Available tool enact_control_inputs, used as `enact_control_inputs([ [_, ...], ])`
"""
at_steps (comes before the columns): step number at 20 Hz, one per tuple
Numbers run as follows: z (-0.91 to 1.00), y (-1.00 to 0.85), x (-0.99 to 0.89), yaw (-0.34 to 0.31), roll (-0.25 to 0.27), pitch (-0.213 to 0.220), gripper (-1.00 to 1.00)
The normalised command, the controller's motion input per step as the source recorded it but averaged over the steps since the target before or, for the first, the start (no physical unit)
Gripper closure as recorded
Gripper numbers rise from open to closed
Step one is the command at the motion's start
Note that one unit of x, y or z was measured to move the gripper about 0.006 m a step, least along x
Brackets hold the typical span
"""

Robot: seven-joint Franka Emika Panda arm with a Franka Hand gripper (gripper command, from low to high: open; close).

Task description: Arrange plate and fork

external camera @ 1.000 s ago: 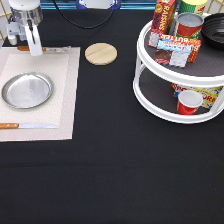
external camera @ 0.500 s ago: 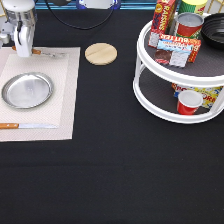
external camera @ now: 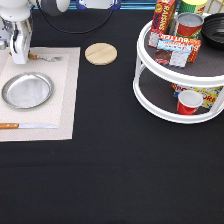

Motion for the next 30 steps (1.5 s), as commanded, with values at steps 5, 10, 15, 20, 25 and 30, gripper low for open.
enact_control_inputs([
  [5, -0.07, -0.1, 0.01, -0.058, 0.014, 0.021, 1.0],
  [10, -0.04, -0.05, 0.01, -0.084, -0.001, 0.004, -1.0],
  [15, 0.26, 0.05, 0.02, -0.106, -0.018, 0.01, -1.0],
  [20, 0.41, 0.41, 0.0, -0.051, -0.063, 0.0, -1.0],
  [25, 0.6, 0.84, -0.02, 0.007, -0.075, 0.0, -1.0],
  [30, 0.59, 0.89, 0.0, 0.039, -0.069, 0.027, -1.0],
])
